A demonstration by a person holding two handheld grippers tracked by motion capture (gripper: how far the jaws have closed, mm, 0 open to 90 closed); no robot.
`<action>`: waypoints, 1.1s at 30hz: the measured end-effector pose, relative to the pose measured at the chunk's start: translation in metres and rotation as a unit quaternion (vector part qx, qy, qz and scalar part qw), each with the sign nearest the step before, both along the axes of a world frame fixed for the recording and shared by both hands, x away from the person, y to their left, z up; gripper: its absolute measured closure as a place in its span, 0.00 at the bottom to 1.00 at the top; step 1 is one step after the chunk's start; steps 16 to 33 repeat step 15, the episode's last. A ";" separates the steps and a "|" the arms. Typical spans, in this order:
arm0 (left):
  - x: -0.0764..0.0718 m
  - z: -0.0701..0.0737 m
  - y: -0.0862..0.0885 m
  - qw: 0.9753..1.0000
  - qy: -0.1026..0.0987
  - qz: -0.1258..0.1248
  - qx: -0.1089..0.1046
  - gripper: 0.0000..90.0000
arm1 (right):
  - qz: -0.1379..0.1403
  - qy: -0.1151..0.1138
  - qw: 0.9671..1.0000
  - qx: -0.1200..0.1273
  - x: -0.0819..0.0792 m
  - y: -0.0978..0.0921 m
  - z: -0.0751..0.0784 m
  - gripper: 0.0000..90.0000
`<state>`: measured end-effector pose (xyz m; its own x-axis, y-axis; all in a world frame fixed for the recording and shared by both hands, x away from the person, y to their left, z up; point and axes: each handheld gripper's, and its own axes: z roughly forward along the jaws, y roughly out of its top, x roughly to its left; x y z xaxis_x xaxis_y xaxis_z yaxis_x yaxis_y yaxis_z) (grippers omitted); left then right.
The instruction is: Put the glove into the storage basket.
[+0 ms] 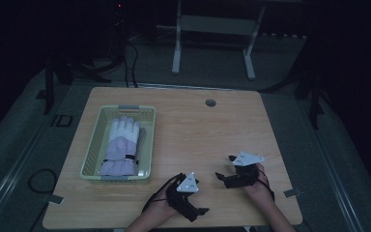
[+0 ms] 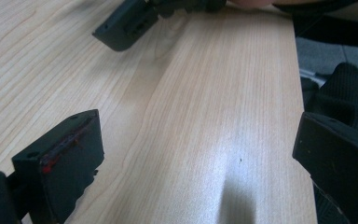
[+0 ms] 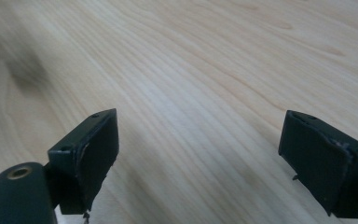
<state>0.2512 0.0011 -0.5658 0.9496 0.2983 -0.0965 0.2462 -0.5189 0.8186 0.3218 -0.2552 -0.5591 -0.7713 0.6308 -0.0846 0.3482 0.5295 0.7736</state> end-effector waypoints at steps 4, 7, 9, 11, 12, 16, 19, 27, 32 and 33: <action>0.000 -0.002 -0.001 1.000 0.000 -0.003 0.006 0.02 | -0.010 -0.007 1.000 0.003 0.001 -0.003 0.000 0.13; 0.000 -0.002 0.000 1.000 -0.001 -0.002 0.005 0.02 | -0.010 -0.005 1.000 0.002 0.002 -0.003 -0.001 0.13; 0.001 -0.002 0.000 1.000 0.000 0.000 0.005 0.02 | -0.008 -0.003 1.000 0.000 0.003 -0.003 -0.002 0.13; 0.001 -0.002 0.000 1.000 0.001 0.001 0.004 0.02 | -0.008 -0.004 1.000 -0.001 0.003 -0.003 -0.002 0.13; 0.001 -0.003 0.001 1.000 0.004 0.001 0.004 0.02 | -0.008 -0.002 1.000 -0.001 0.004 -0.003 -0.002 0.13; 0.002 -0.003 0.001 1.000 0.004 0.000 0.005 0.02 | -0.009 0.000 1.000 0.000 0.004 -0.004 -0.002 0.13; 0.002 -0.003 0.001 1.000 0.004 0.000 0.005 0.02 | -0.009 0.000 1.000 0.000 0.004 -0.004 -0.002 0.13; 0.002 -0.003 0.001 1.000 0.004 0.000 0.005 0.02 | -0.009 0.000 1.000 0.000 0.004 -0.004 -0.002 0.13; 0.002 -0.003 0.001 1.000 0.004 0.000 0.005 0.02 | -0.009 0.000 1.000 0.000 0.004 -0.004 -0.002 0.13; 0.002 -0.003 0.001 1.000 0.004 0.000 0.005 0.02 | -0.009 0.000 1.000 0.000 0.004 -0.004 -0.002 0.13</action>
